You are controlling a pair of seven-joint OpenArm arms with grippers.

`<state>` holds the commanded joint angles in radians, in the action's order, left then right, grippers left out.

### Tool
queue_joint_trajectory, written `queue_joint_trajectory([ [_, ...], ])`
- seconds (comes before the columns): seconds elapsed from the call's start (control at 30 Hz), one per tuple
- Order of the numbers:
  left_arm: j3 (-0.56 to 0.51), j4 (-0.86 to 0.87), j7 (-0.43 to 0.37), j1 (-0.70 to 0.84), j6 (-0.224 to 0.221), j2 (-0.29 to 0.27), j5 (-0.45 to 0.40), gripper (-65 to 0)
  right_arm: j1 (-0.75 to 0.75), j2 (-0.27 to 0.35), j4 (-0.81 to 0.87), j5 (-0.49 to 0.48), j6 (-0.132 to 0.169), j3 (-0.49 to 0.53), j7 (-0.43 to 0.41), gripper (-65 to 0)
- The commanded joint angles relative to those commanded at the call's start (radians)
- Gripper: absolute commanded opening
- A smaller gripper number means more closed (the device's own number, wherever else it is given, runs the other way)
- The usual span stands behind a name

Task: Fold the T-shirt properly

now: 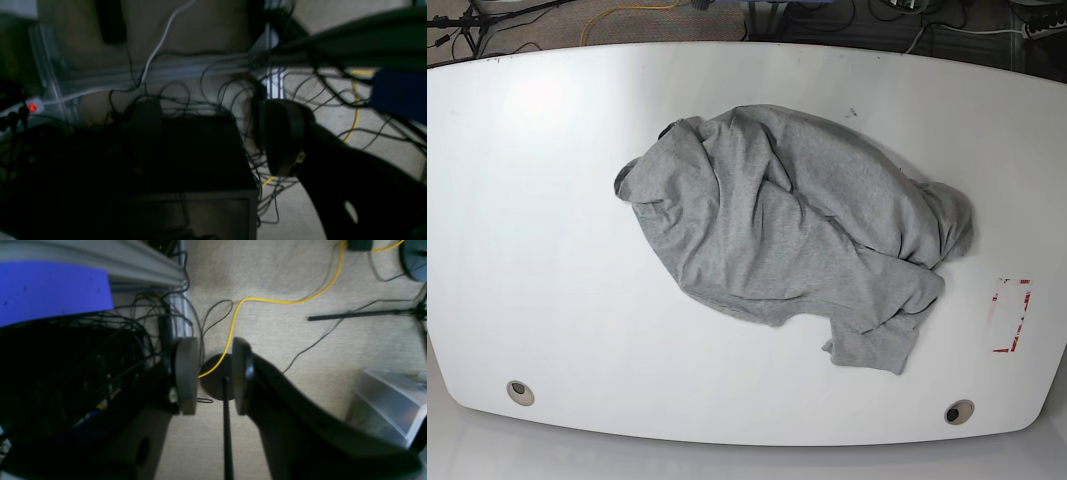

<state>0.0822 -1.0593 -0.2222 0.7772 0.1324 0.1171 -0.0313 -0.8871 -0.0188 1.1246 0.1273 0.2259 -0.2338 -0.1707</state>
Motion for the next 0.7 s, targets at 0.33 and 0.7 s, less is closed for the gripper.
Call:
queue_joint_trajectory([
  [0.33, 0.012, -0.147, -0.005, 0.104, 0.0, 0.012, 0.016, -21.6, -0.094, 0.006, 0.122, 0.0, 0.008, -0.002, 0.005, -46.9],
  [0.7, 0.012, -0.326, 0.001, 0.229, -0.002, 0.023, 0.01, -21.5, -0.2, 0.01, 0.292, -0.013, 0.007, 0.001, 0.002, -46.0],
])
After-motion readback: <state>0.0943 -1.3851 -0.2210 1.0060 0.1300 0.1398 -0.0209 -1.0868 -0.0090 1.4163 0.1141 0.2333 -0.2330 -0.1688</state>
